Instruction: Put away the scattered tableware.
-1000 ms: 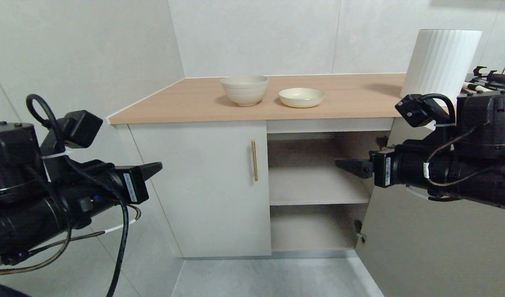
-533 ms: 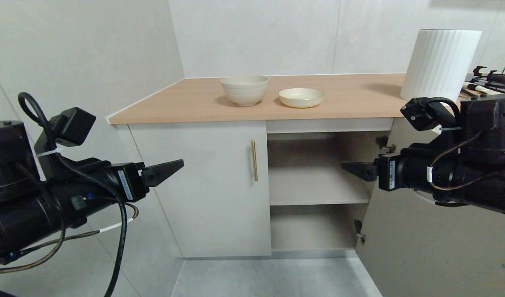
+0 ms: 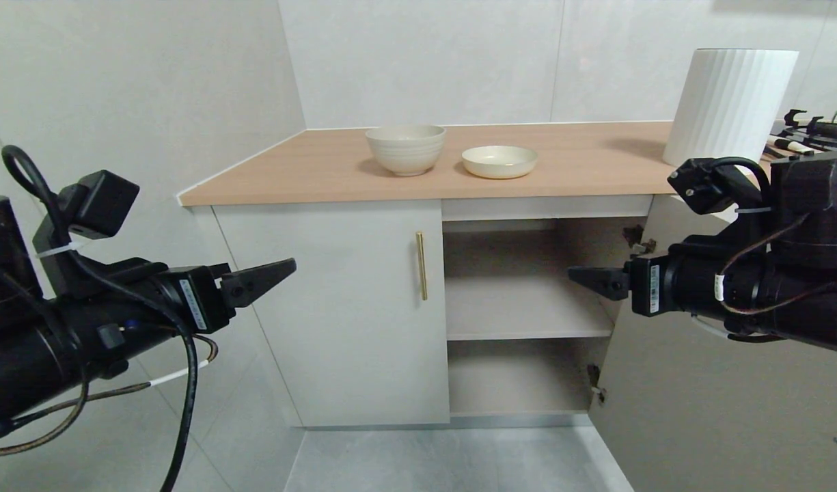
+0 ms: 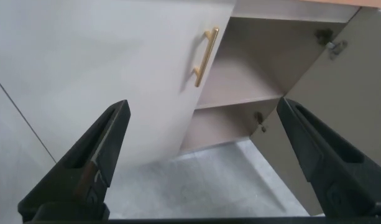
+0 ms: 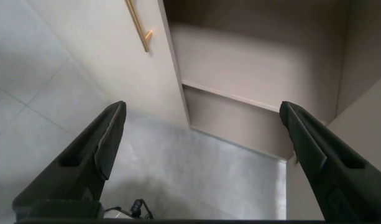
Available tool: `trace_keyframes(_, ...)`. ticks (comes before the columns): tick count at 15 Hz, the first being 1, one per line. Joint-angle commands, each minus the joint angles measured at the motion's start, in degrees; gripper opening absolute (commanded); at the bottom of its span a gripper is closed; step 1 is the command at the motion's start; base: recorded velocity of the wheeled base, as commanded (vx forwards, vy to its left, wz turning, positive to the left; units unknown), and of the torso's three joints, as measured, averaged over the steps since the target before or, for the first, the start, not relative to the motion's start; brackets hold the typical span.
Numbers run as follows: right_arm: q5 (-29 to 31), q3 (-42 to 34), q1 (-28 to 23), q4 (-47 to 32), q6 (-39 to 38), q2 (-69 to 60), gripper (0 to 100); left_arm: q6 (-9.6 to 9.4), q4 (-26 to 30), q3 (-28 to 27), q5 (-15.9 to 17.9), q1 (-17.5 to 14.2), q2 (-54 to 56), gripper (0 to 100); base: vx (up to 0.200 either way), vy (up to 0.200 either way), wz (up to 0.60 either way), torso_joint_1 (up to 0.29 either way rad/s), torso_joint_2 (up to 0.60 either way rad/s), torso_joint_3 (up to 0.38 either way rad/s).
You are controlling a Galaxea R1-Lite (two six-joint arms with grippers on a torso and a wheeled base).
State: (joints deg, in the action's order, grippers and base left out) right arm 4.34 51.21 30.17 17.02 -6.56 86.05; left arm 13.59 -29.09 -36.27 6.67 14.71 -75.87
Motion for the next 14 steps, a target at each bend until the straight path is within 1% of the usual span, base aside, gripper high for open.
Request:
trace_keyframes(1,-0.03,-0.06,0.50,0.03,-0.03,-0.10,100,0.03,0.08,-0.30,0.10,-0.30,0.20,100,0.200,0.000,0.00,0.002,0.00,0.002)
trace_keyframes(4,-0.03,-0.15,0.59,0.03,-0.03,-0.01,100,0.03,0.08,-0.38,0.28,-1.27,0.11,100,0.200,0.000,0.00,-0.001,0.00,0.004)
trace_keyframes(12,-0.47,0.03,1.29,-1.46,-0.91,-0.89,100,0.03,-0.09,-0.38,0.28,-1.35,0.11,100,0.200,0.000,0.00,0.005,0.00,0.001)
trace_keyframes(14,-0.47,-0.24,2.96,-1.73,-1.97,-1.85,100,0.03,-0.18,-0.38,0.28,-1.35,0.46,100,0.000,0.000,0.00,0.000,0.00,0.000)
